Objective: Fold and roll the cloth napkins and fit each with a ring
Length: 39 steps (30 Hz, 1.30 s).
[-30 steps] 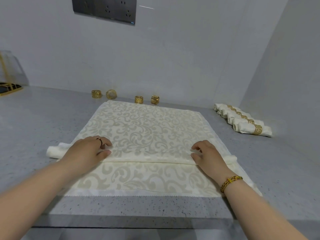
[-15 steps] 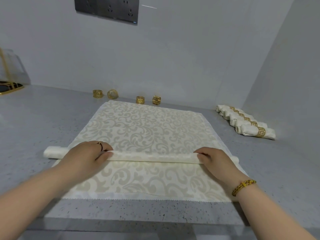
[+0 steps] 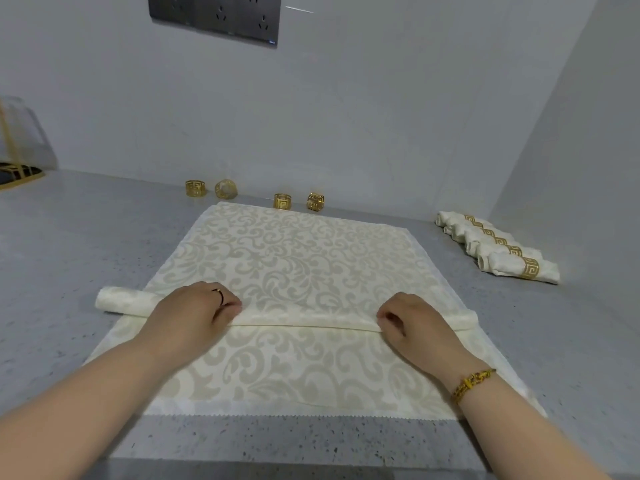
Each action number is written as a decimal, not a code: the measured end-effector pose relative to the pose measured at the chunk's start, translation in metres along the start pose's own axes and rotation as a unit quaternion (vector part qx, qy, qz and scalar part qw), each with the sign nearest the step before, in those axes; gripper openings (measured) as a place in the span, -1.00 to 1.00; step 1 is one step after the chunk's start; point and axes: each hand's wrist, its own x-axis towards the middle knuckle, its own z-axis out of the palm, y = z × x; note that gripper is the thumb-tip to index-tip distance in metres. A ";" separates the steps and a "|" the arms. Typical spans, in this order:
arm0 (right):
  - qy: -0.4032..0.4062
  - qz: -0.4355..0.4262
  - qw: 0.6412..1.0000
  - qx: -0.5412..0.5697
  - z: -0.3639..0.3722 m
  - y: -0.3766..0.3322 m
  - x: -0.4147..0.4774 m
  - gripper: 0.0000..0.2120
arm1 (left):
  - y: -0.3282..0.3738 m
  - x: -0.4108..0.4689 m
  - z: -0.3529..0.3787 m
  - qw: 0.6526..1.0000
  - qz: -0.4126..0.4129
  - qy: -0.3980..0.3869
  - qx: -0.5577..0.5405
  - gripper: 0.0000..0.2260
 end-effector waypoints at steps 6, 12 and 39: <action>-0.035 0.029 0.999 0.023 -0.004 0.002 0.002 -0.80 | 0.001 0.003 -0.005 0.999 0.036 -0.030 0.024 -0.51; -0.098 0.065 0.993 0.017 -0.011 0.001 0.002 -0.79 | 0.002 -0.003 -0.008 0.998 0.050 -0.039 0.012 -0.27; -0.136 -0.124 0.974 0.129 0.054 -0.119 0.034 -0.60 | 0.006 0.003 -0.020 0.983 -0.038 -0.180 0.028 -0.58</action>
